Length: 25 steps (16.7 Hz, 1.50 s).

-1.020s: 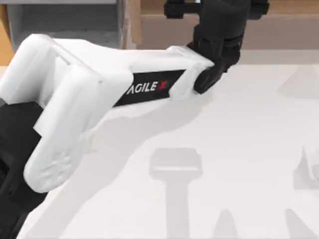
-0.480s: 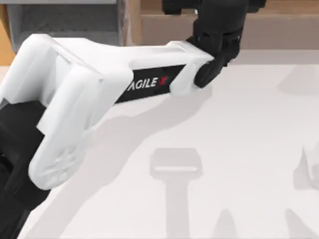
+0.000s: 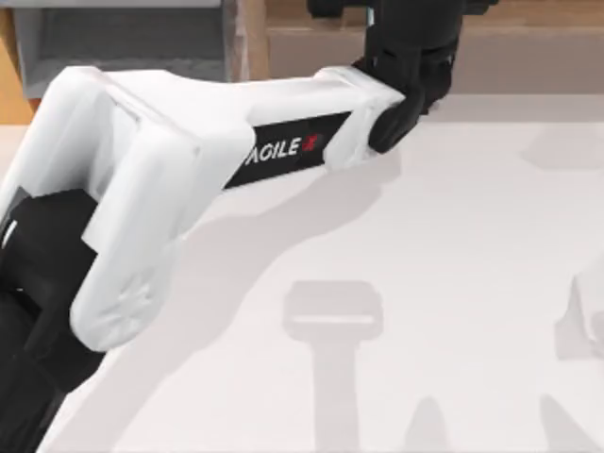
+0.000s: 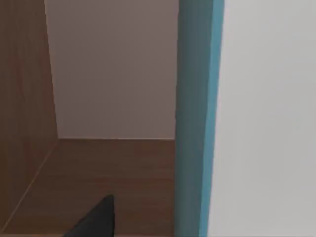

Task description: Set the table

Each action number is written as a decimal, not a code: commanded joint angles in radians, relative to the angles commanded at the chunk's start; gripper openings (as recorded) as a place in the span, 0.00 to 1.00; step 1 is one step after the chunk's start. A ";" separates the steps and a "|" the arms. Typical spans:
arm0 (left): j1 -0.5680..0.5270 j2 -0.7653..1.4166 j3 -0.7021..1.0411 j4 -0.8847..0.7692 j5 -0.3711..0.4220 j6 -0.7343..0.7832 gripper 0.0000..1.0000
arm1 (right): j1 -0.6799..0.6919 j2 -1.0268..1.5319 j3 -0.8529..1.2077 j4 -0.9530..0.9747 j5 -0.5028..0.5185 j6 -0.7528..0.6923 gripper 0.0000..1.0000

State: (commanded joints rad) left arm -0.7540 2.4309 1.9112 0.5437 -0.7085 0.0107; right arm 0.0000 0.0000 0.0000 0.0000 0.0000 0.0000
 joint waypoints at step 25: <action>-0.014 -0.030 -0.037 0.010 -0.011 0.002 0.00 | 0.000 0.000 0.000 0.000 0.000 0.000 1.00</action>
State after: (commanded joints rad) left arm -0.7684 2.4014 1.8742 0.5537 -0.7195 0.0129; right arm 0.0000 0.0000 0.0000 0.0000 0.0000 0.0000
